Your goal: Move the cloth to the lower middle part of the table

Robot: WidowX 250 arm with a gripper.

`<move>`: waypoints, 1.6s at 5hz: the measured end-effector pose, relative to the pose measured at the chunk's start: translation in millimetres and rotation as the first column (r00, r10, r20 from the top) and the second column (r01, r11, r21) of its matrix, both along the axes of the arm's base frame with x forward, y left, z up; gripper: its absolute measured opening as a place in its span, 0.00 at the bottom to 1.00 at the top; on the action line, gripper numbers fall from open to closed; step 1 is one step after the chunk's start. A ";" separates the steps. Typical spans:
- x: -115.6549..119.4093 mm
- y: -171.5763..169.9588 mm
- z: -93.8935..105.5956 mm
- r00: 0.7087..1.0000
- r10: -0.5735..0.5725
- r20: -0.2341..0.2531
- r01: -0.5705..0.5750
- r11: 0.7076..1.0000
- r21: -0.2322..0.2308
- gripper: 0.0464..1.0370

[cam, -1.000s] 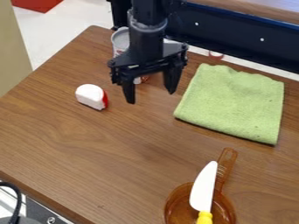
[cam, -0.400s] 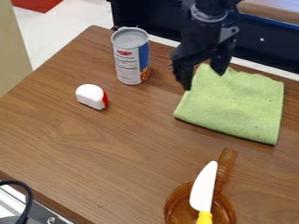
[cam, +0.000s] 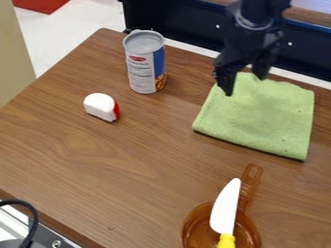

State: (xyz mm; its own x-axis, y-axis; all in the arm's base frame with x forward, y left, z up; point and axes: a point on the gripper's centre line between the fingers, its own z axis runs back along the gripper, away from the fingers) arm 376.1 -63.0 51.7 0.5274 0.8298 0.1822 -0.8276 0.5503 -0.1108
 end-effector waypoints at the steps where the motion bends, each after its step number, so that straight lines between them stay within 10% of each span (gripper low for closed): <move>1: 8.9 -6.7 -7.9 0.968 -0.236 -0.085 0.238 0.971 0.017 0.96; 3: 9.7 -13.0 -24.0 0.833 -0.524 -0.177 0.528 0.849 -0.029 0.91; 4: 14.2 -17.3 -25.1 0.813 -0.563 -0.145 0.565 0.824 -0.032 0.64; 6: 21.4 -21.8 -34.3 0.835 -0.538 -0.116 0.538 0.842 -0.031 0.11; 8: 30.8 -20.4 -48.4 0.864 -0.494 -0.094 0.499 0.866 0.031 0.01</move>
State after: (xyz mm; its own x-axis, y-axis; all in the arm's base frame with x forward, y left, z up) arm 406.9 -83.3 3.3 0.8817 0.4449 0.1569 -0.4483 0.8938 -0.0153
